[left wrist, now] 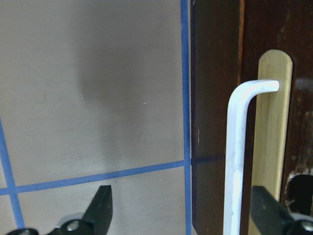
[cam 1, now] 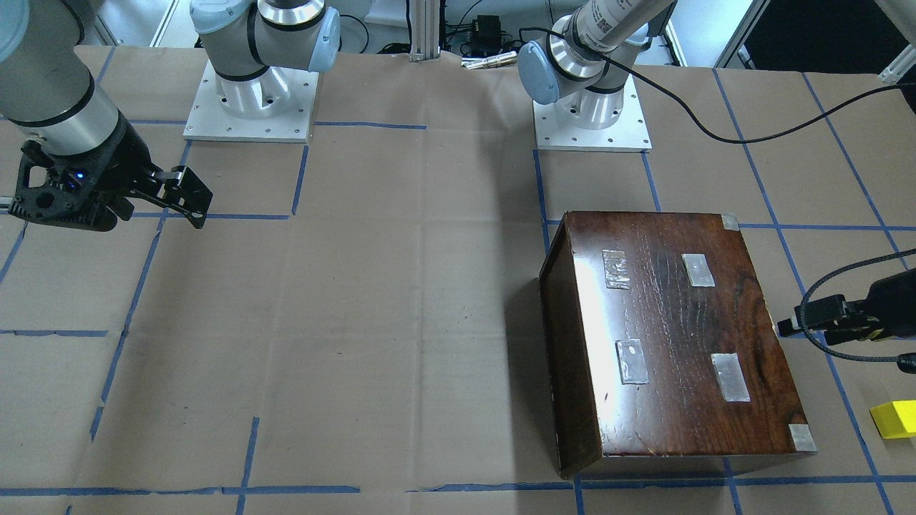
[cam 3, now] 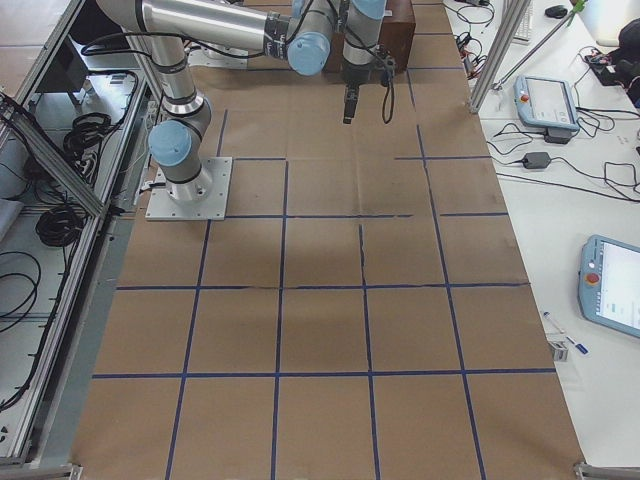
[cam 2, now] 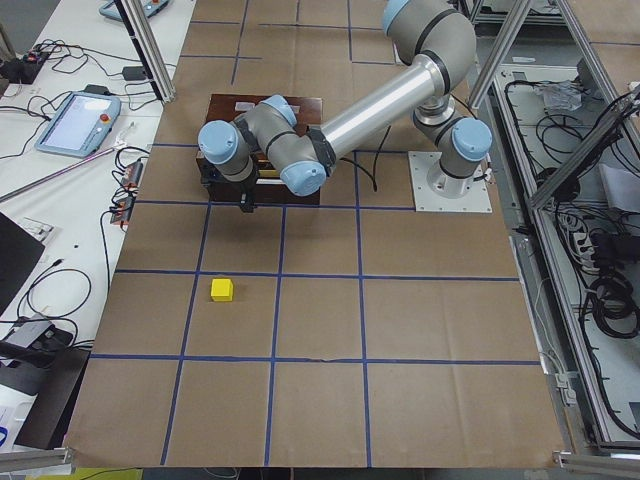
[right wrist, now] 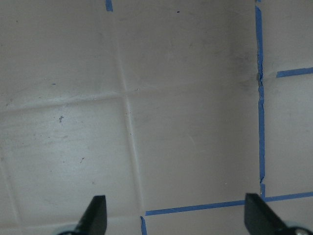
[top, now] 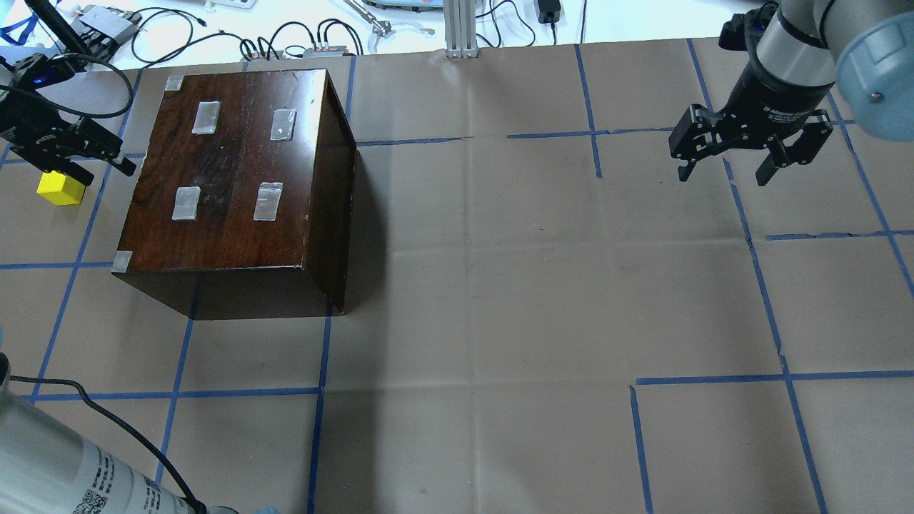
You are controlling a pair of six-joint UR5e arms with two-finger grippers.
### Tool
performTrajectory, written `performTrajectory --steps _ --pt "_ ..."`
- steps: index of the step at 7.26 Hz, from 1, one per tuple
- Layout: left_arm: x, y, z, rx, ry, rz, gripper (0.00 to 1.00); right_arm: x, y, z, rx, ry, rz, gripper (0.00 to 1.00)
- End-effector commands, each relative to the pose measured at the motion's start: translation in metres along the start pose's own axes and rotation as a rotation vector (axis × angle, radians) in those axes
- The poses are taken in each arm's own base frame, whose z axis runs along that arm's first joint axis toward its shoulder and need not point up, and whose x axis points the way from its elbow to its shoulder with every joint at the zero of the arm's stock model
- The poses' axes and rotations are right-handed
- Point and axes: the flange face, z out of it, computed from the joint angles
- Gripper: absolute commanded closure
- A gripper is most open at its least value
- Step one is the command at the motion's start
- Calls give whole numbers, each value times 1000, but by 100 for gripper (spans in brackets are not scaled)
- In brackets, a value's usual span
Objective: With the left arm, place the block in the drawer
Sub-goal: 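Hook the left gripper around the white drawer handle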
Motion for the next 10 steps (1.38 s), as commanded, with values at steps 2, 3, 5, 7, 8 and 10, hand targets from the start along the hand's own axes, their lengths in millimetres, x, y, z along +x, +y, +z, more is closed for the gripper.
performTrajectory --steps 2,3,5,7,8,10 --pt "-2 -1 10 -5 13 -1 1 0 0 0 1 0 0 0" --pt "-2 0 14 -10 21 -8 1 0 0 0 -1 0 0 0" --pt "-2 1 17 -12 24 -10 1 0 0 0 -1 0 0 0" --pt "-3 1 18 -15 25 -14 1 0 0 0 -1 0 2 0" --pt "-3 1 19 -16 26 -12 1 0 0 0 -1 0 2 0" --pt "-4 1 20 -19 26 -15 1 0 0 0 -1 0 2 0"
